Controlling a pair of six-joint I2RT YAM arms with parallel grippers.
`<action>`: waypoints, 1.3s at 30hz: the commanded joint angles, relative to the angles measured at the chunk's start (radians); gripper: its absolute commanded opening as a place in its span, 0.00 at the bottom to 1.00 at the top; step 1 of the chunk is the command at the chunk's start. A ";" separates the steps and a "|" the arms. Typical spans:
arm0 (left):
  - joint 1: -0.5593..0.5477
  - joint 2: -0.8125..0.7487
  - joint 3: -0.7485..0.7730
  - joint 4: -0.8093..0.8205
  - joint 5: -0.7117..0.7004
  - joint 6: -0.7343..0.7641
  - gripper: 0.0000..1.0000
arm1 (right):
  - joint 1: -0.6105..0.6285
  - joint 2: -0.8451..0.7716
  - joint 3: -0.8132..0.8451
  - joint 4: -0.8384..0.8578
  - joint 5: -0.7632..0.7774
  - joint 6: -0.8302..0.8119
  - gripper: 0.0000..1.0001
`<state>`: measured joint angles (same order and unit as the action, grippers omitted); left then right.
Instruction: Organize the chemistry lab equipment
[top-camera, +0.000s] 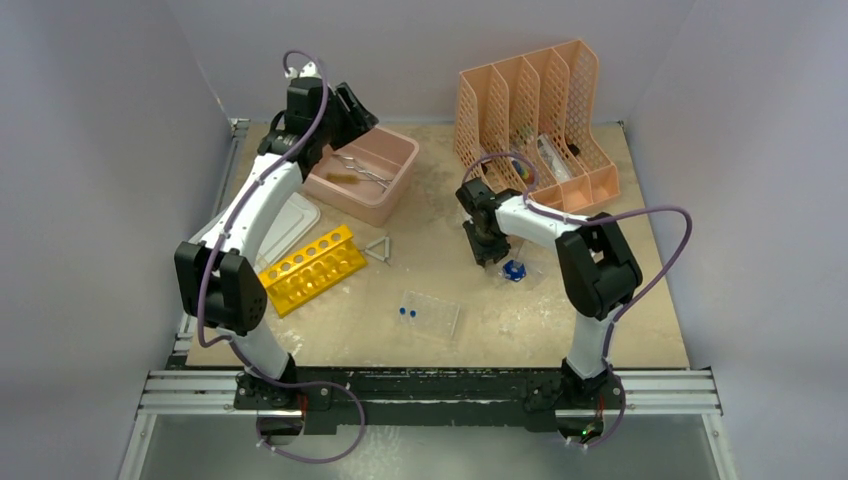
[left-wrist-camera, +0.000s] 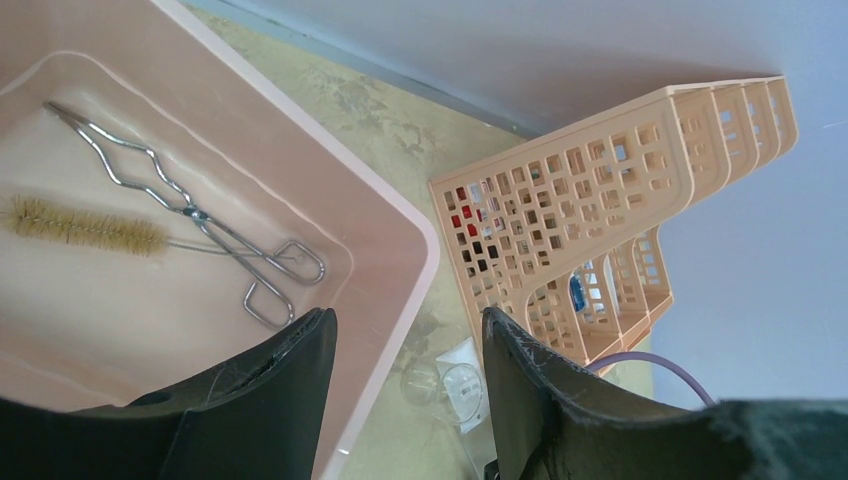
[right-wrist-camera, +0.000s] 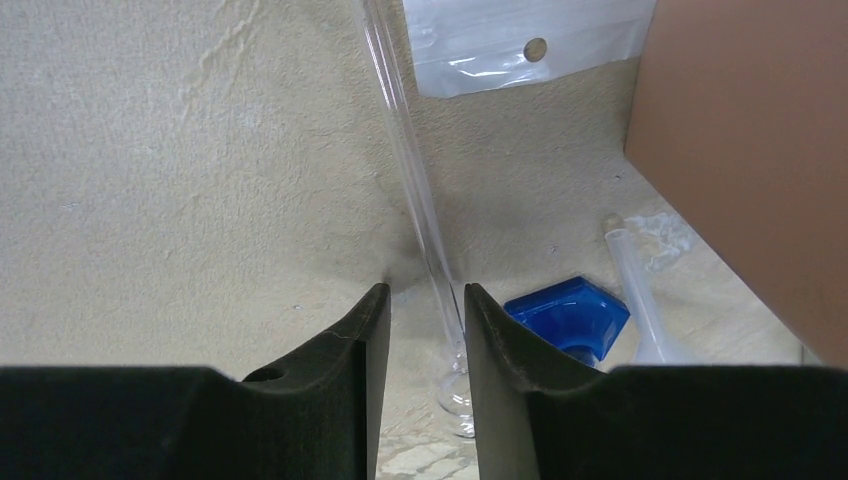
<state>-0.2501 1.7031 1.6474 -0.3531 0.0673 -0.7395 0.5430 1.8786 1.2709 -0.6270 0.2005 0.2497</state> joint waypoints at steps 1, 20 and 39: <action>0.002 -0.034 -0.018 0.044 0.007 0.005 0.54 | 0.008 -0.020 -0.034 0.029 -0.015 -0.019 0.35; 0.002 -0.084 -0.099 0.092 0.044 -0.062 0.54 | 0.036 -0.223 -0.104 0.051 0.025 0.072 0.04; -0.017 -0.155 -0.211 0.548 0.492 -0.119 0.69 | 0.031 -0.366 0.261 0.471 -0.367 -0.021 0.02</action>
<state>-0.2569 1.6173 1.4651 -0.0570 0.3798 -0.8143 0.5751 1.4677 1.3884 -0.3420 -0.0036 0.2619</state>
